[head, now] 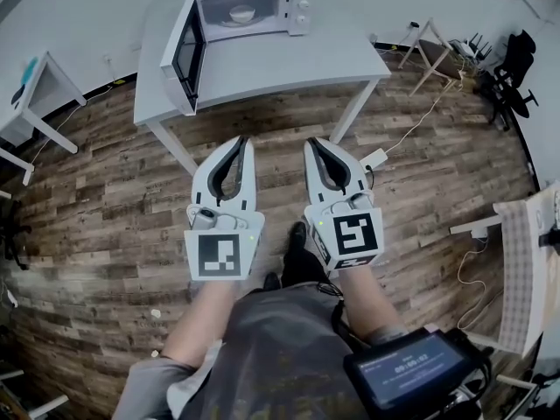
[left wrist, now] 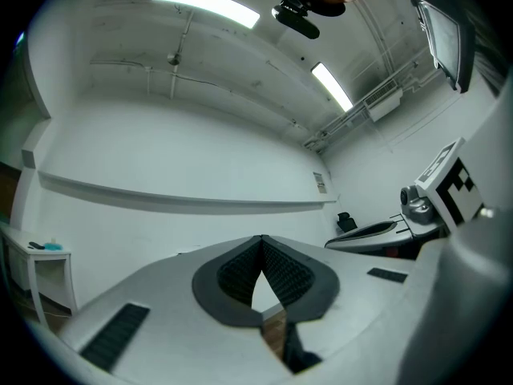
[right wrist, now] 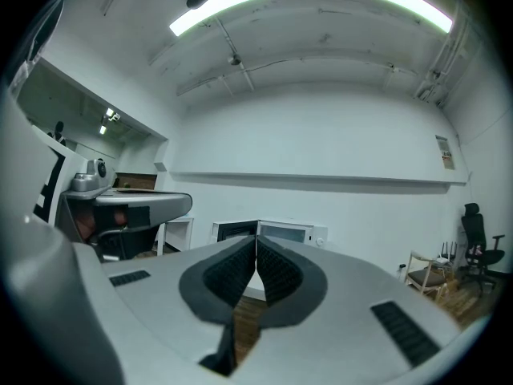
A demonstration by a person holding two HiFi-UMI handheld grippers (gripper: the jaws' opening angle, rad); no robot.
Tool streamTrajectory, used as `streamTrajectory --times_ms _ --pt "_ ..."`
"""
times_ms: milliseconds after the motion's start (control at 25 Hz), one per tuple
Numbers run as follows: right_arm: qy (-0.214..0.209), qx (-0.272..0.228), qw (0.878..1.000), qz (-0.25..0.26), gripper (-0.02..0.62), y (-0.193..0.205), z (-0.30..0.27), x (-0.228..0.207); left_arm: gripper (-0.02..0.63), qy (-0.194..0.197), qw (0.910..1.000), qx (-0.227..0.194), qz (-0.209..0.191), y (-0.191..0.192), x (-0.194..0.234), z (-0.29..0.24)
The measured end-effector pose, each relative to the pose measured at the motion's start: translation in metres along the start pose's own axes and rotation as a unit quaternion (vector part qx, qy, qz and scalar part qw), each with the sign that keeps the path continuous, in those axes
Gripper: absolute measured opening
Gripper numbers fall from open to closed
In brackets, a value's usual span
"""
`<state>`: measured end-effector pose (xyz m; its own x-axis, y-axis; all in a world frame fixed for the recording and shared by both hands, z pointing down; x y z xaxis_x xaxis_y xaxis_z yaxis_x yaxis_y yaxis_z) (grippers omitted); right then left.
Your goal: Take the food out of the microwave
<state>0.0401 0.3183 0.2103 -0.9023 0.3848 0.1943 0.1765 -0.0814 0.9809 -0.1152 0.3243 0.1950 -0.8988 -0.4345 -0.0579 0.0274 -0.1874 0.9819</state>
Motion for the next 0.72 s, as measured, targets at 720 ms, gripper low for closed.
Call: streamTrajectory --times_ms 720 --pt "-0.025 0.021 0.999 -0.012 0.008 0.026 -0.113 -0.051 0.008 -0.021 0.9992 0.033 0.004 0.042 0.042 -0.104"
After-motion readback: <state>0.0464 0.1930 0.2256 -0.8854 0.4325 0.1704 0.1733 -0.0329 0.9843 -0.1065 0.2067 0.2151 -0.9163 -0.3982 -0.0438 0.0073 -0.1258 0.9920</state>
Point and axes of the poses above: the fingertips, and each gripper's own axes: z backward along the fingers, x to its left, y out of its underside, the point moved 7 cm from there along z, backward along the fingers, and after that the axes turned 3 degrees about z, right-handed, at the moved point
